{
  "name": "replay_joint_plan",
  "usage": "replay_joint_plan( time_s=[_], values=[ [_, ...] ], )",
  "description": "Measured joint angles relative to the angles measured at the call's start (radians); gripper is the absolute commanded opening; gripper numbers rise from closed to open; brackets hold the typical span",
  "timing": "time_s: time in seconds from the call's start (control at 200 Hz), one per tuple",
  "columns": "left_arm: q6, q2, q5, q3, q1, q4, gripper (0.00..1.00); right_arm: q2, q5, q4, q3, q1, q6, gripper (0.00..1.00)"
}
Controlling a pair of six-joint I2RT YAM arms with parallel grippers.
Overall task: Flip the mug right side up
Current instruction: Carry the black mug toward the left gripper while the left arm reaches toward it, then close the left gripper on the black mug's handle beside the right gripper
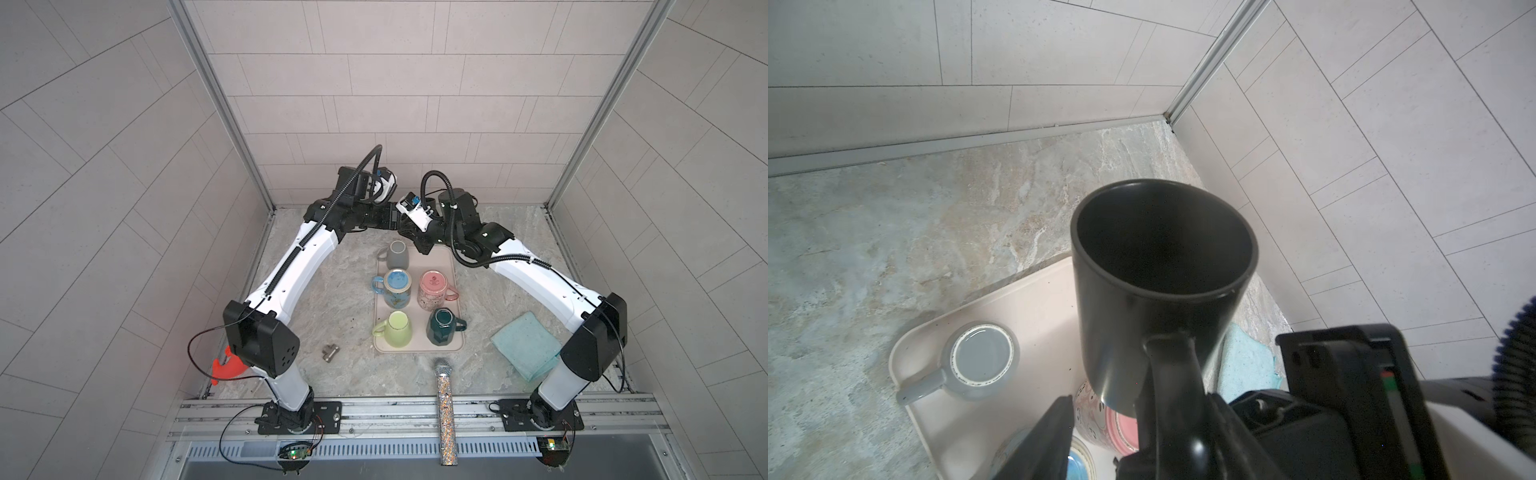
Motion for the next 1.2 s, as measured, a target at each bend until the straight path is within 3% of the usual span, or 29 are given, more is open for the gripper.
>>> replay_joint_plan(
  time_s=[0.195,0.46,0.796,0.916,1.201],
  values=[
    [0.009,0.008,-0.007,0.016,-0.002,-0.027,0.52,0.004,-0.001,-0.022,0.009,0.007,0.0,0.0],
    [0.013,0.019,-0.007,0.03,-0.003,-0.048,0.41,0.023,0.003,-0.041,0.028,0.007,0.001,0.0],
    [-0.029,0.023,0.006,0.032,0.001,-0.051,0.14,0.035,0.001,-0.032,0.039,0.006,0.01,0.0],
    [-0.038,0.023,0.007,0.032,0.003,-0.047,0.0,0.037,0.003,-0.025,0.039,0.006,0.01,0.0],
    [-0.055,0.023,-0.024,0.031,0.005,-0.043,0.0,0.055,0.001,0.0,0.042,0.006,0.018,0.0]
  ],
)
